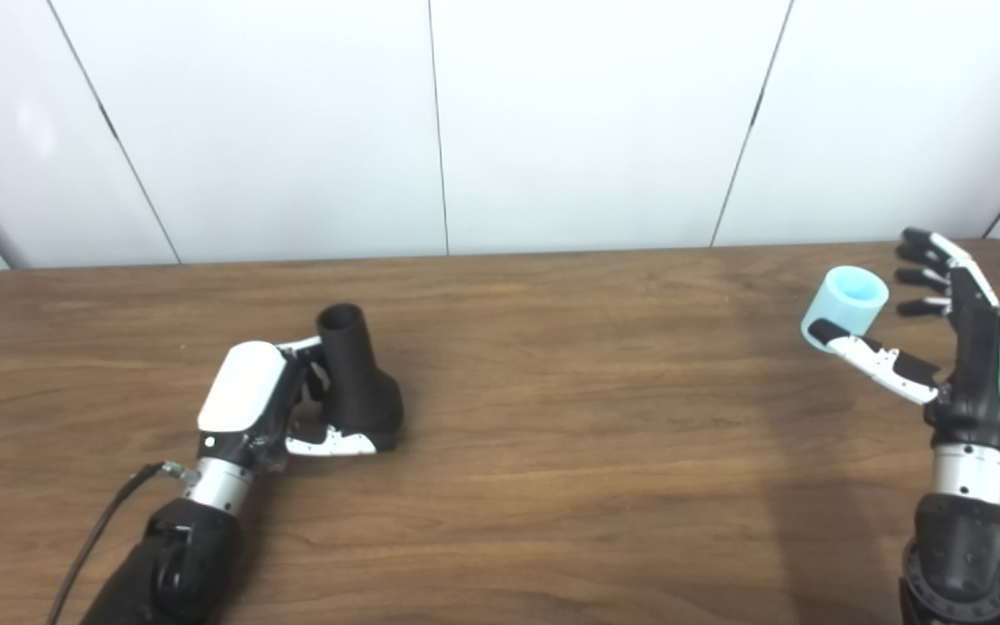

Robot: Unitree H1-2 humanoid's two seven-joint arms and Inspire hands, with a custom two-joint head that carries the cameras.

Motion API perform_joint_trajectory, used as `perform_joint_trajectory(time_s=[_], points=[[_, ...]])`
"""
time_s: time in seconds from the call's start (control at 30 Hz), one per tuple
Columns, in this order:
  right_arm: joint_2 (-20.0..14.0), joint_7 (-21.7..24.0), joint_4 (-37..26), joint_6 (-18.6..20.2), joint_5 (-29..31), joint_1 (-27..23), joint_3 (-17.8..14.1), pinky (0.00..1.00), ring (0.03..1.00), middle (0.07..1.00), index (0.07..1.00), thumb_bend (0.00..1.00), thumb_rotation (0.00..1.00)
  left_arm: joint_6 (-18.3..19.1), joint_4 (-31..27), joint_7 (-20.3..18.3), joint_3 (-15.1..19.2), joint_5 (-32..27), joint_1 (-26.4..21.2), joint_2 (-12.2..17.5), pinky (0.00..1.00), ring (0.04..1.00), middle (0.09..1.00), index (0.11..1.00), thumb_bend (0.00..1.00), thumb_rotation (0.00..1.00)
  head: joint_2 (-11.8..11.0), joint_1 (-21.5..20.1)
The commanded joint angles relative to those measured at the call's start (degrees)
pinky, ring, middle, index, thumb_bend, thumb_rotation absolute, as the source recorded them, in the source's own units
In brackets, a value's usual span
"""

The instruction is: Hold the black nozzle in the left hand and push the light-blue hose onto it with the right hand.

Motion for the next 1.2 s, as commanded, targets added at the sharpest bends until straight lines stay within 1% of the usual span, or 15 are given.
perform_joint_trajectory(time_s=[0.0,0.07,0.17,0.37,0.53,0.57,0.6,0.7,0.77,0.87,0.93,1.03,1.1,1.13,1.17], points=[[-0.9,-2.1,-0.7,0.1,-1.2,-2.3,-0.2,0.66,0.798,0.853,0.881,0.89,0.44,-2.3,0.8,1.2,-1.9,0.7,3.4,-2.3,0.11,0.177,0.471,0.485,0.52,0.00,0.0,-0.3],[-1.1,-2.3,-0.1,0.6,-1.5,-2.8,0.0,0.68,0.817,0.870,0.886,0.89,0.45,-3.5,0.9,2.0,-2.3,2.0,3.6,-2.6,0.10,0.151,0.471,0.483,0.52,0.00,-0.1,-0.9],[-1.6,-2.5,1.4,1.2,-0.6,-3.9,0.0,0.68,0.810,0.854,0.883,0.91,0.45,-4.5,1.0,3.6,-3.3,5.1,3.7,-3.3,0.08,0.131,0.471,0.482,0.53,0.00,-0.2,-1.4],[-2.5,-3.1,4.3,1.9,-0.4,-5.8,0.0,0.70,0.821,0.855,0.875,0.91,0.46,-5.9,1.9,4.2,-4.8,7.2,3.5,-4.6,0.08,0.133,0.471,0.482,0.53,0.00,-0.2,-2.0],[-3.3,-2.8,6.2,4.2,-0.4,-7.1,0.2,0.71,0.842,0.878,0.891,0.93,0.48,-6.8,2.0,4.4,-5.8,8.5,3.1,-5.7,0.12,0.177,0.472,0.482,0.52,0.00,-0.1,-2.4],[-3.5,-2.8,7.0,4.2,0.0,-7.6,0.2,0.73,0.852,0.884,0.896,0.93,0.49,-7.1,2.1,4.4,-6.0,8.5,3.1,-5.9,0.13,0.187,0.426,0.499,0.52,0.00,-0.1,-2.4],[-3.7,-3.0,7.8,4.0,0.4,-8.0,0.1,0.74,0.857,0.888,0.898,0.93,0.48,-7.5,2.3,4.6,-6.3,8.5,3.0,-6.0,0.13,0.192,0.410,0.505,0.52,0.00,-0.1,-2.4],[-3.4,-2.1,9.8,4.9,5.4,-9.9,-1.5,0.78,0.875,0.892,0.902,0.96,0.44,-8.3,3.1,6.4,-7.4,10.0,2.8,-6.7,0.14,0.195,0.390,0.507,0.51,0.00,-0.1,-2.4],[-3.4,-1.4,10.6,5.9,7.9,-10.8,-2.1,0.80,0.891,0.905,0.919,0.96,0.45,-8.5,3.4,7.6,-8.4,11.3,2.9,-7.1,0.14,0.208,0.395,0.514,0.51,0.00,-0.1,-2.4],[-3.8,-1.3,12.5,5.6,11.2,-12.3,-2.7,0.80,0.904,0.924,0.927,0.94,0.43,-8.7,3.7,9.3,-9.9,13.2,3.0,-7.4,0.16,0.245,0.423,0.525,0.52,0.00,-0.1,-2.6],[-3.7,-1.3,14.1,5.0,14.9,-13.6,-3.9,0.84,0.914,0.925,0.936,0.93,0.40,-8.9,3.6,10.6,-11.3,13.6,2.9,-7.1,0.19,0.276,0.447,0.519,0.52,0.00,0.0,-2.6],[-3.7,-1.2,16.3,3.9,19.6,-15.3,-5.5,0.97,0.969,0.961,0.972,0.92,0.37,-9.0,3.4,13.0,-13.9,13.6,2.5,-6.2,0.24,0.328,0.476,0.492,0.52,0.00,0.1,-2.6],[-4.0,-1.7,17.4,3.8,20.6,-16.2,-5.7,0.94,0.959,0.958,0.961,0.98,0.40,-9.0,3.5,14.4,-15.3,12.8,2.3,-5.7,0.24,0.365,0.507,0.510,0.50,0.00,0.2,-2.7],[-4.3,-1.9,18.1,3.8,20.5,-16.6,-5.6,0.89,0.936,0.947,0.943,0.99,0.39,-9.0,3.5,14.9,-15.9,12.8,2.3,-5.6,0.23,0.366,0.508,0.519,0.50,0.00,0.2,-2.7],[-4.6,-2.0,18.8,3.8,20.5,-16.9,-5.4,0.89,0.936,0.947,0.943,0.99,0.39,-9.0,3.6,15.3,-16.3,12.8,2.2,-5.5,0.23,0.366,0.508,0.519,0.50,0.00,0.2,-2.7]])
